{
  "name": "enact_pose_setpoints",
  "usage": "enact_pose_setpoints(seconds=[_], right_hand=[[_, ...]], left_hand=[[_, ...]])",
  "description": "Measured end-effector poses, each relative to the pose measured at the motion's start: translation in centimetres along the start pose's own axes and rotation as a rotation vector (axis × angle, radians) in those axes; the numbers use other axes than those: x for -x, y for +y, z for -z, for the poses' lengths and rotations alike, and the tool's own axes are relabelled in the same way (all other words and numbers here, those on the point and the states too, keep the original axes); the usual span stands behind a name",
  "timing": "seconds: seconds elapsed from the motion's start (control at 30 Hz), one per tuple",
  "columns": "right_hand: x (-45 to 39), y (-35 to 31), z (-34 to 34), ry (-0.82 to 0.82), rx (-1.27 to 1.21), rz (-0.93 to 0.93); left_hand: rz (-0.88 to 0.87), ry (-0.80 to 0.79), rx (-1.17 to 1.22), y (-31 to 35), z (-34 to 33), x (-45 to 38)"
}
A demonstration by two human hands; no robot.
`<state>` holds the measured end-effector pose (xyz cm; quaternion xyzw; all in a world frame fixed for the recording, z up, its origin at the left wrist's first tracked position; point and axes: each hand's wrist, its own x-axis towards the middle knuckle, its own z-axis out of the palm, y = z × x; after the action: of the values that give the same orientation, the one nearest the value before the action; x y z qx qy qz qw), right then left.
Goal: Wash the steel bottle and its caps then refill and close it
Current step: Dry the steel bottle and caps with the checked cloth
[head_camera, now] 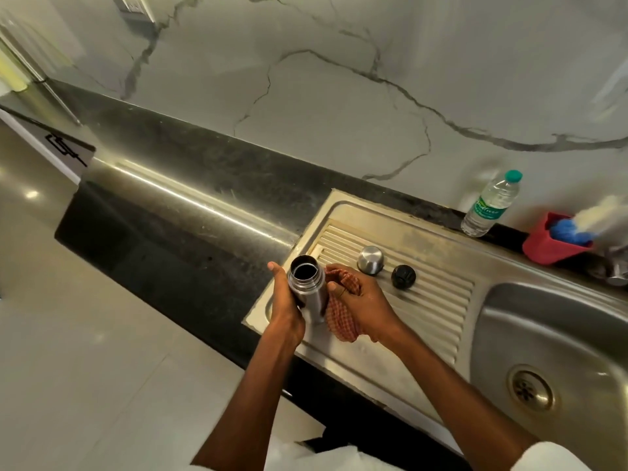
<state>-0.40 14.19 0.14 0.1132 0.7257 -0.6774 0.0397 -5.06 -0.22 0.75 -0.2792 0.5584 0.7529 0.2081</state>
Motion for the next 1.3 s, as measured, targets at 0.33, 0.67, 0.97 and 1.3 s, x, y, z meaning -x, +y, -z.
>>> enact_pose_setpoints(seconds=[0.33,0.67,0.97,1.3], right_hand=[[1.9,0.6,1.2,0.295,-0.161,-0.204],[6.6,1.4,8.8,0.697,-0.624,-0.294],[7.0,1.0,14.3,0.801,-0.745,-0.254],[7.1,1.6,16.0,0.809,-0.759,-0.216]], left_hand=[[-0.264,0.455,-0.060,-2.7,1.6,1.4],[-0.520,0.004,-0.318,-10.6,-4.2,7.7],[-0.585,0.104,-0.968,-6.4,-13.9,-4.1],[-0.688,0.128,-1.206,-7.1,-13.8,-8.3]])
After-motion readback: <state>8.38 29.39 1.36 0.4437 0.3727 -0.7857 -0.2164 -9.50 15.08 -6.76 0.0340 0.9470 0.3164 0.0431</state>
